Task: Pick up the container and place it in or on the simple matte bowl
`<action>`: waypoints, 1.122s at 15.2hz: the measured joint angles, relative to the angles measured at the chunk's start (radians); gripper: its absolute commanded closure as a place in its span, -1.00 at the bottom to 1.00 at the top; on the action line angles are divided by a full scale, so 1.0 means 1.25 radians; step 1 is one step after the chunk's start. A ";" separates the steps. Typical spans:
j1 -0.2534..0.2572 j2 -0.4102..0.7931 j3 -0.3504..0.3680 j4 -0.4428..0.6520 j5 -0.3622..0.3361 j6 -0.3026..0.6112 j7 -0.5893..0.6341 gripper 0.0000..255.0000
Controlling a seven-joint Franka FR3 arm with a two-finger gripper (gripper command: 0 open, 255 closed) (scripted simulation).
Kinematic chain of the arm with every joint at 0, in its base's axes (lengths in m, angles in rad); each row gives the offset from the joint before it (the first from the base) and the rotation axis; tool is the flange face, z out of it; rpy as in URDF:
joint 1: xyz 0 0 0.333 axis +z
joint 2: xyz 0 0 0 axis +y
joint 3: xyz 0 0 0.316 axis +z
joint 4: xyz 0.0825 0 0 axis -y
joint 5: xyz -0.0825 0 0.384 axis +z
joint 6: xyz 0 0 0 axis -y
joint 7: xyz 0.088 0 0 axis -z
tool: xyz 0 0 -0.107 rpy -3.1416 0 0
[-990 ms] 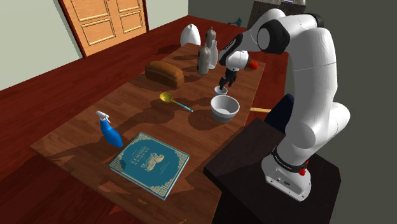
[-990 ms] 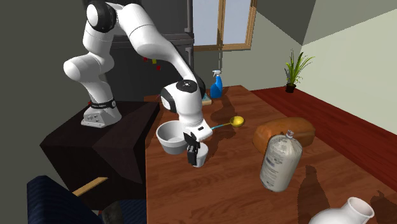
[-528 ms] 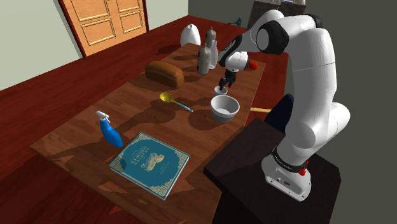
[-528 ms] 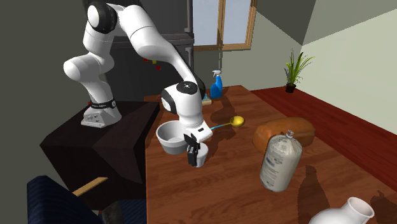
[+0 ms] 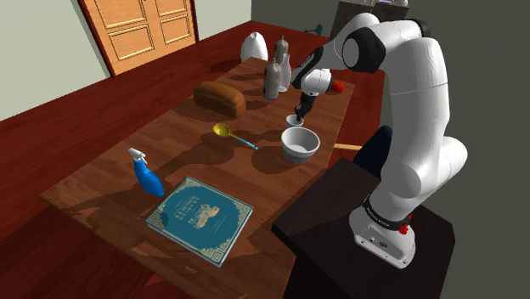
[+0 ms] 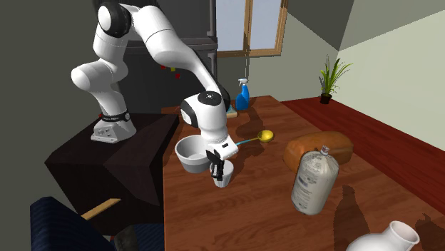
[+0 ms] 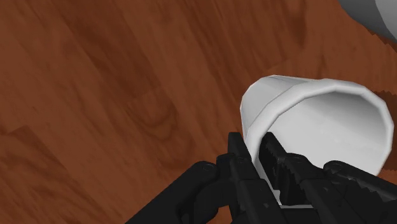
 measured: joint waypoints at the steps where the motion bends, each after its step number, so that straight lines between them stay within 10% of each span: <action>1: 0.000 0.000 0.000 0.000 0.000 0.000 0.000 1.00; 17: 0.025 -0.102 -0.038 -0.011 -0.050 -0.087 0.038 1.00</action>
